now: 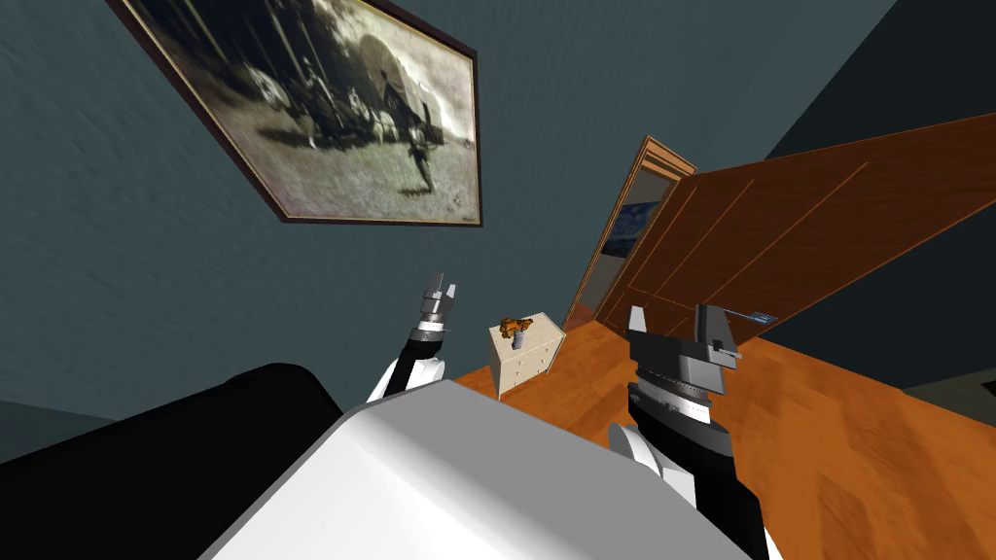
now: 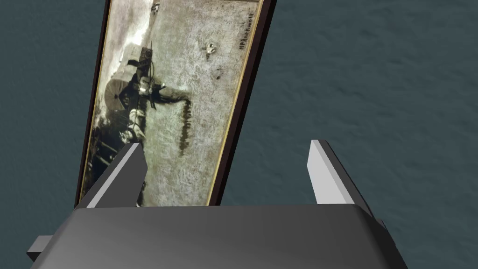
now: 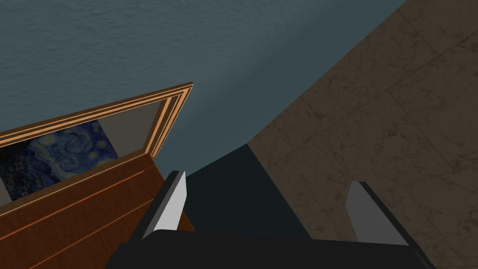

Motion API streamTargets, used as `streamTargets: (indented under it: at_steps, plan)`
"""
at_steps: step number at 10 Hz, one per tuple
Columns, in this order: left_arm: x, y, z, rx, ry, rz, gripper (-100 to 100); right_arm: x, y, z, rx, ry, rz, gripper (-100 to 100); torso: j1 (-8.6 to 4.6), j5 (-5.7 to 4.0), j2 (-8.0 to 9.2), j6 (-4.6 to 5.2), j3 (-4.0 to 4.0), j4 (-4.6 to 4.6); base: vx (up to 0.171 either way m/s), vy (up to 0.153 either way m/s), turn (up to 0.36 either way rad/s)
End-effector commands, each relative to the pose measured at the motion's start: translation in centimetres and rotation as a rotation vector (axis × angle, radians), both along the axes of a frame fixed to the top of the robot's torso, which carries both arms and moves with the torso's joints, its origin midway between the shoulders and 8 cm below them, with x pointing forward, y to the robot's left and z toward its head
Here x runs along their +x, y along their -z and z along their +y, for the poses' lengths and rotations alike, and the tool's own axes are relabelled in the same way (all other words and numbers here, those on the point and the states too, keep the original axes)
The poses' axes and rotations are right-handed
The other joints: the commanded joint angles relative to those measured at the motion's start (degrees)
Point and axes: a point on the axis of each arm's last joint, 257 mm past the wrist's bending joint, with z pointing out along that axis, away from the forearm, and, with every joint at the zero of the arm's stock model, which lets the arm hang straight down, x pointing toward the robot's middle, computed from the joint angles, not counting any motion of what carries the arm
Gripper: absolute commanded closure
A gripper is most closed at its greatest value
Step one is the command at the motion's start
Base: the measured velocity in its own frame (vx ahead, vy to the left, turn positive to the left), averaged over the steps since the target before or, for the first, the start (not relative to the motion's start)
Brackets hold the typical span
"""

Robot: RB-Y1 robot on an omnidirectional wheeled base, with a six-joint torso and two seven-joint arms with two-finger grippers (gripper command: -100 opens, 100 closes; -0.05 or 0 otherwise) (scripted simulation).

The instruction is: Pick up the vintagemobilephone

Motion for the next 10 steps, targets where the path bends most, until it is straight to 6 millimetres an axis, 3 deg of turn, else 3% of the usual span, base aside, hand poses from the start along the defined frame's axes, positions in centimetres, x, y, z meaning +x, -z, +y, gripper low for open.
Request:
streamTargets:
  at_steps: [1,6,10]
  plan:
    - [0.5,0.5,-0.2,0.012,0.019,0.022,-100,0.0,0.0,0.0,0.000,0.000,0.000,0,0.00,0.00,0.00,0.00,0.00,0.00,-0.016,0.001,0.013]
    - [3.0,3.6,-0.2,0.005,0.077,0.142,-100,0.0,0.0,0.0,0.000,0.000,0.000,0,0.07,0.02,0.24,0.00,0.14,0.05,-0.051,0.009,0.017]
    - [5.5,7.3,0.7,-0.044,0.112,0.273,-100,0.0,0.0,0.0,0.000,0.000,0.000,0,0.02,0.01,0.15,0.00,0.09,0.04,-0.044,0.005,0.016]
